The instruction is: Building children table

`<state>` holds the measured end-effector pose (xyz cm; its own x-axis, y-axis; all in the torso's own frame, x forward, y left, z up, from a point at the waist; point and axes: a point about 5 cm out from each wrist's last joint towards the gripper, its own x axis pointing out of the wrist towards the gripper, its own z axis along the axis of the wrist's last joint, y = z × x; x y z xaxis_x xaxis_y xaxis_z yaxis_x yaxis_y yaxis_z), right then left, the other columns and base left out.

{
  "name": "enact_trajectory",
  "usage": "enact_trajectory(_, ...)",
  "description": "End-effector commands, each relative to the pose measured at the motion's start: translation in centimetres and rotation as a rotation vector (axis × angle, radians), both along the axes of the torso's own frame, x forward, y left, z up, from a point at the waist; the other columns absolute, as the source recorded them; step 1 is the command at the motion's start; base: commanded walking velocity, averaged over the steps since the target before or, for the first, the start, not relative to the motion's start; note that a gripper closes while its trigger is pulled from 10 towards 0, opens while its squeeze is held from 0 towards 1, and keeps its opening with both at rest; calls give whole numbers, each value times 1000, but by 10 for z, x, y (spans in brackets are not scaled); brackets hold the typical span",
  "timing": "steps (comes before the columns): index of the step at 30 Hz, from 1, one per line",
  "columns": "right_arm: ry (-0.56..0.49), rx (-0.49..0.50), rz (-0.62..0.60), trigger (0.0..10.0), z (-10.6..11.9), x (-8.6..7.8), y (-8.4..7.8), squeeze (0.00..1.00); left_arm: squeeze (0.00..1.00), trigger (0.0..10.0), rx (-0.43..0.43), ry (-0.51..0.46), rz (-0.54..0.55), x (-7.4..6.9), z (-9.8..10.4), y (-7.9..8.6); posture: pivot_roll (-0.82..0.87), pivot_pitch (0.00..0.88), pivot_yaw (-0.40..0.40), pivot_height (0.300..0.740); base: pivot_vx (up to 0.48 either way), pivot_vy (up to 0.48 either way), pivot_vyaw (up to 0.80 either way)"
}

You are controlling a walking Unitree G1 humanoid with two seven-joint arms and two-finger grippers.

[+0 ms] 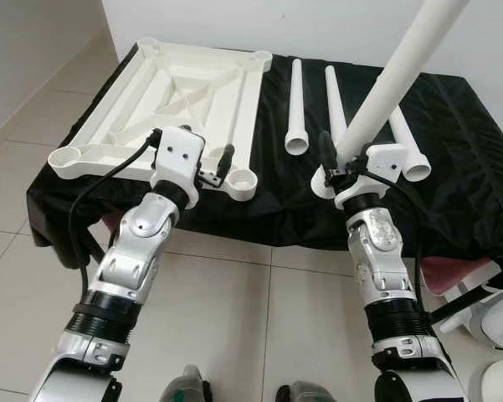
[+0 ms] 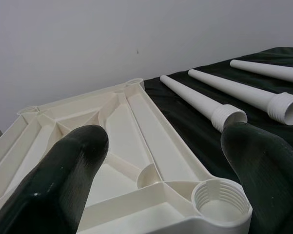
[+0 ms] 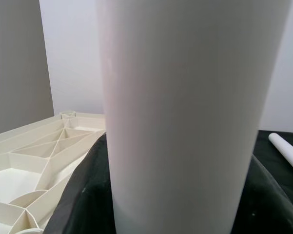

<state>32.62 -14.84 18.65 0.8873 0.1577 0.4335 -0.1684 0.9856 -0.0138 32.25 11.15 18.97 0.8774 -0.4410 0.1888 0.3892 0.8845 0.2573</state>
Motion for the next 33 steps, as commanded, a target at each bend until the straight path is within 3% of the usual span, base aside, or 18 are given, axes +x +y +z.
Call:
enact_trajectory(1,-15,0,-7,10000,3,-1,-4,0,0,10000,22,19,-37,-2,-3,0,50,0,-25,740,0,0,0)
enact_trajectory(9,-18,-3,-8,10000,5,-2,-5,0,0,10000,61,35,-58,-3,-8,-1,48,0,-26,740,0,0,0)
enact_trajectory(11,-29,-3,-9,10000,8,-1,-7,0,0,10000,121,64,-55,0,-14,-1,45,0,-28,740,0,0,0)
enact_trajectory(14,-40,6,-11,10000,11,-2,-8,0,0,10000,130,67,-47,4,-13,-1,43,0,-28,740,0,0,0)
enact_trajectory(18,-46,16,-37,10000,11,-3,-12,0,0,10000,80,44,-44,4,-5,-1,38,0,-25,740,0,0,0)
enact_trajectory(21,-48,43,-123,10000,10,-8,-29,0,0,10000,-25,17,-6,3,5,8,33,0,-17,740,0,0,0)
enact_trajectory(33,-39,31,-142,10000,7,-9,-33,0,0,10000,-111,-5,59,8,15,23,31,0,-13,740,0,0,0)
